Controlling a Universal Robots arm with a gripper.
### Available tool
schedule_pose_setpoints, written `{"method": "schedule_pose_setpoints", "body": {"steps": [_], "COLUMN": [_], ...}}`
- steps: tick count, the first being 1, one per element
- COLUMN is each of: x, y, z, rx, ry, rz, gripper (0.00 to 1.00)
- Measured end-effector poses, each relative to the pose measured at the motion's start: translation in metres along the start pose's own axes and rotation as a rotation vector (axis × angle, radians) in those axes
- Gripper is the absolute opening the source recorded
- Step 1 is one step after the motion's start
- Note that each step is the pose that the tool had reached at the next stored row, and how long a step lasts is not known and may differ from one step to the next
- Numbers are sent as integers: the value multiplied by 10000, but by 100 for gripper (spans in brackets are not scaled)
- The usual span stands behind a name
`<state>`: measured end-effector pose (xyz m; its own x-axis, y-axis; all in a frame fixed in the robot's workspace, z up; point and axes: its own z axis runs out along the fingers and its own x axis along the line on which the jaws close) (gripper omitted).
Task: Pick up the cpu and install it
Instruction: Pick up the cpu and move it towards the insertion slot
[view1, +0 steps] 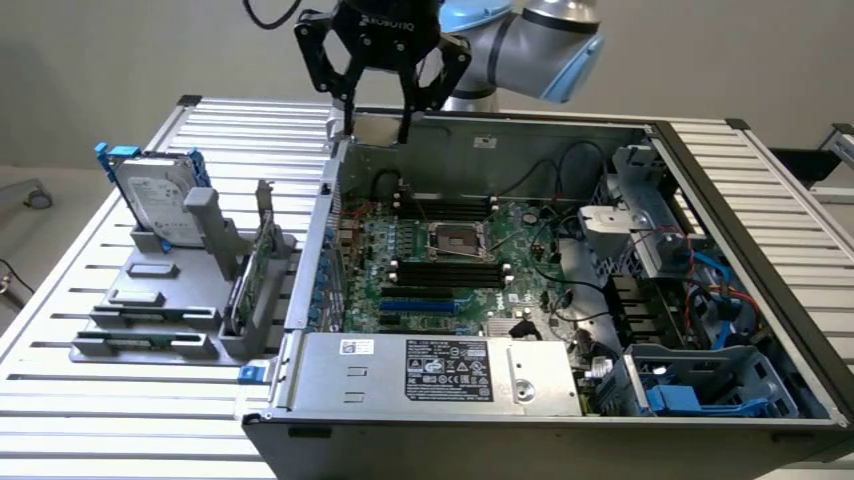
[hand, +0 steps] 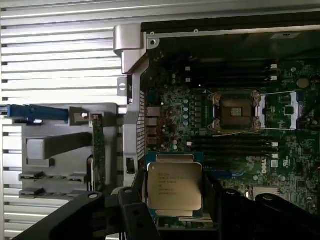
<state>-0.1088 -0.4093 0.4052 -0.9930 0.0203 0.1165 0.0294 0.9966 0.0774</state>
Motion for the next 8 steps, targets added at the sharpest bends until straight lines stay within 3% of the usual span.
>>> {"method": "schedule_pose_setpoints", "body": {"steps": [8], "x": [-353], "y": [193], "z": [100], "rx": [1], "ry": [-1], "rz": [-1], "gripper": [55]}}
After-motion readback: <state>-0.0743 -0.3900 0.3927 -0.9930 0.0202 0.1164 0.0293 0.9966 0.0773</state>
